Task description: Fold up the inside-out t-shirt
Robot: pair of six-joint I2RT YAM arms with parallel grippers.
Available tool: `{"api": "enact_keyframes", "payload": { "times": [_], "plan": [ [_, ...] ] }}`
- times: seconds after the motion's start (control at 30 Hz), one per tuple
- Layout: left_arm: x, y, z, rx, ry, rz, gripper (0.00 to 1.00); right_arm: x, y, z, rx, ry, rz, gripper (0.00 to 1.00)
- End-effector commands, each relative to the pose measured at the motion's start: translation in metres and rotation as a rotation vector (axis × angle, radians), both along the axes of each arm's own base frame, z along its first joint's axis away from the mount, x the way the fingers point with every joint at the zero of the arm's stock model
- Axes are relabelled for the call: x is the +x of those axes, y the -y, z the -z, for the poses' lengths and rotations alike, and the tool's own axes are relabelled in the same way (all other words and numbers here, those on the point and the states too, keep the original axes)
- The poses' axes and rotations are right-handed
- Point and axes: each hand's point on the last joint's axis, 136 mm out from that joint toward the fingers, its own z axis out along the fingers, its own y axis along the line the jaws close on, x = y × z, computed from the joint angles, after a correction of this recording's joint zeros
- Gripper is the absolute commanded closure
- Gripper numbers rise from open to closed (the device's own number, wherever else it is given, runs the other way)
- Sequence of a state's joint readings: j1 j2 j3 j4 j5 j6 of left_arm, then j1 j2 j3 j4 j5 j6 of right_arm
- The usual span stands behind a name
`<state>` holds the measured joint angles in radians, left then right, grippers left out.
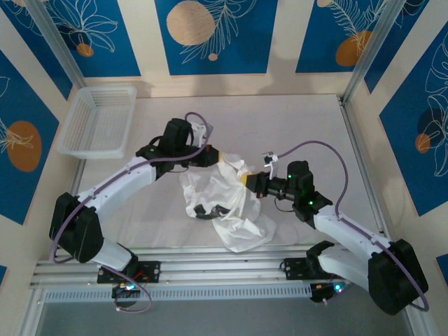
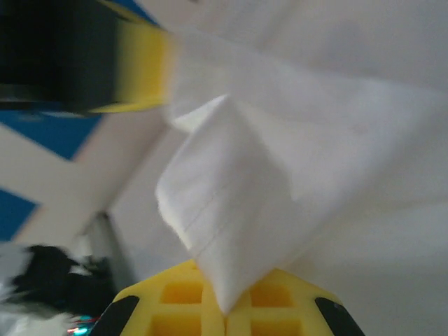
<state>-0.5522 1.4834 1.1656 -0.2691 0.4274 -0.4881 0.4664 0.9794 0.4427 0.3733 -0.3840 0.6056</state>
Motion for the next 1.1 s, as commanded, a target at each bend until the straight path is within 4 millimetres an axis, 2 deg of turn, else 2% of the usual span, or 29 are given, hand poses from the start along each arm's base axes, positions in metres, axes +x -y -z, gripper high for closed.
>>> {"api": "enact_keyframes", "payload": {
  "times": [0.0, 0.07, 0.13, 0.2, 0.3, 0.4, 0.53, 0.57, 0.67, 0.73, 0.83, 0.93, 1.07],
  "plan": [
    [0.015, -0.018, 0.028, 0.056, -0.011, -0.042, 0.88, -0.037, -0.009, -0.061, 0.163, 0.094, -0.213, 1.00],
    [0.013, -0.017, 0.019, 0.032, 0.018, -0.029, 0.69, -0.033, -0.001, -0.064, 0.167, 0.113, -0.172, 1.00],
    [0.008, -0.018, 0.003, 0.007, 0.064, -0.018, 0.56, -0.024, 0.006, -0.062, 0.160, 0.105, -0.123, 1.00],
    [0.000, -0.023, -0.013, -0.003, 0.122, -0.011, 0.49, -0.019, 0.008, -0.060, 0.157, 0.091, -0.115, 1.00],
    [-0.023, -0.023, -0.033, -0.017, 0.223, 0.083, 0.37, -0.018, 0.008, -0.057, 0.149, 0.086, -0.129, 1.00],
    [-0.051, -0.014, -0.036, 0.070, 0.326, 0.237, 0.31, -0.019, 0.008, -0.054, 0.138, 0.073, -0.159, 1.00],
    [-0.078, 0.005, -0.033, 0.177, 0.566, 0.477, 0.25, -0.033, 0.004, -0.057, 0.134, 0.070, -0.262, 1.00],
    [-0.078, 0.007, -0.033, 0.197, 0.619, 0.497, 0.24, -0.036, 0.004, -0.058, 0.129, 0.068, -0.283, 1.00],
    [-0.057, 0.003, -0.028, 0.290, 0.742, 0.442, 0.20, -0.042, 0.003, -0.060, 0.114, 0.059, -0.320, 1.00],
    [-0.055, 0.007, -0.023, 0.314, 0.781, 0.489, 0.20, -0.044, 0.003, -0.061, 0.109, 0.055, -0.333, 1.00],
    [-0.056, 0.020, -0.016, 0.276, 0.759, 0.552, 0.22, -0.046, 0.002, -0.064, 0.113, 0.054, -0.347, 1.00],
    [-0.040, 0.027, -0.013, 0.257, 0.735, 0.485, 0.22, -0.045, 0.002, -0.066, 0.115, 0.052, -0.352, 1.00],
    [-0.031, 0.037, -0.016, 0.197, 0.722, 0.436, 0.26, -0.044, 0.002, -0.064, 0.114, 0.040, -0.339, 1.00]
  ]
}}
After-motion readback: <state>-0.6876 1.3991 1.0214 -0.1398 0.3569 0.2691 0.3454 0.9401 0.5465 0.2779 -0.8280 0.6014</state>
